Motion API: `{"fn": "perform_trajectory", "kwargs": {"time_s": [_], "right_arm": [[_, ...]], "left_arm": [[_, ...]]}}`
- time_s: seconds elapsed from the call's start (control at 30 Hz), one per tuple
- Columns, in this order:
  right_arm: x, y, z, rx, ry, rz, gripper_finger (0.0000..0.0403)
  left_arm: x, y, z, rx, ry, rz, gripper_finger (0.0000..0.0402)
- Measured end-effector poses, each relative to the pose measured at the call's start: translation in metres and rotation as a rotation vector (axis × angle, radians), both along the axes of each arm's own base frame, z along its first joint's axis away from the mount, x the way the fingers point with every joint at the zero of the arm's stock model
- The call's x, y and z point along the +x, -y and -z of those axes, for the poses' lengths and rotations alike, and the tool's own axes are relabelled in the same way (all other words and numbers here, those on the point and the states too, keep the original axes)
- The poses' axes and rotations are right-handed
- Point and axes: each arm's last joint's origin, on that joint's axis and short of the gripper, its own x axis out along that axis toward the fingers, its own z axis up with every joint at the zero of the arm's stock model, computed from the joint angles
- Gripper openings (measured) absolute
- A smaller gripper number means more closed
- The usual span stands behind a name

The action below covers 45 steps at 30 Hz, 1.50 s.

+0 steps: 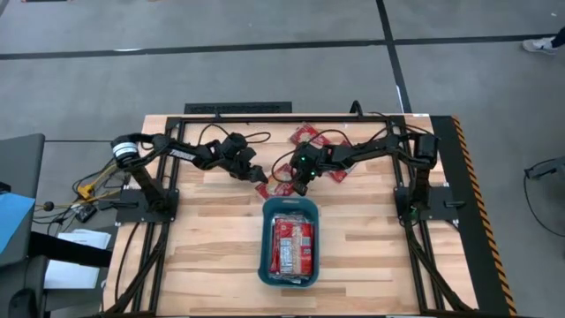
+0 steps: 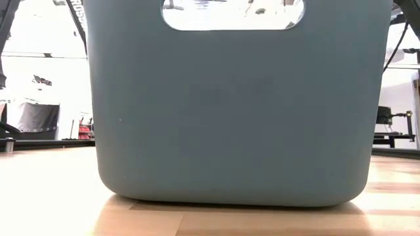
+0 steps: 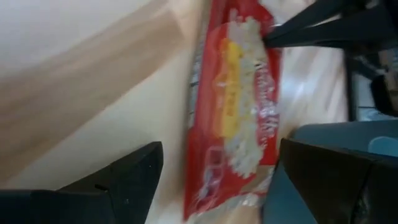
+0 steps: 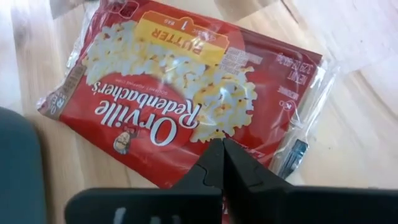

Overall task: Sort popcorn bags into baskets
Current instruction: Put the red popcorn pack into the blue container

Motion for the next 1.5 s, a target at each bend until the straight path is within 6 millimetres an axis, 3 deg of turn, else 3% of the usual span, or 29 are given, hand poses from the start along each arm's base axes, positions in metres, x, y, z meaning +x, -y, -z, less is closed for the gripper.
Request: {"fn": "perform_trajectory", "kwargs": {"time_s": [0.33,0.53,0.97,1.13,1.3,1.5], "right_arm": [[0.007,0.002,0.008,-0.004,0.042,0.003,0.0016],[0.012,0.003,0.012,0.020,0.066,0.002,0.0021],[0.029,0.009,-0.009,-0.014,0.137,-0.010,0.0020],[0.031,0.010,-0.031,-0.031,0.167,-0.020,0.0024],[0.022,0.005,-0.059,-0.044,0.136,-0.048,0.0016],[-0.005,-0.002,-0.108,-0.088,0.137,-0.032,0.0024]], "left_arm": [[0.006,0.006,0.012,-0.034,-0.018,0.020,0.0307],[0.008,0.010,0.012,-0.005,-0.026,0.017,0.0239],[0.010,0.015,0.013,0.046,-0.041,0.026,0.0078],[0.010,0.016,0.014,0.102,-0.049,0.035,0.0008],[0.010,0.015,0.011,0.102,-0.043,0.037,0.0002],[0.008,-0.002,-0.021,0.121,0.029,0.015,0.0000]]}}
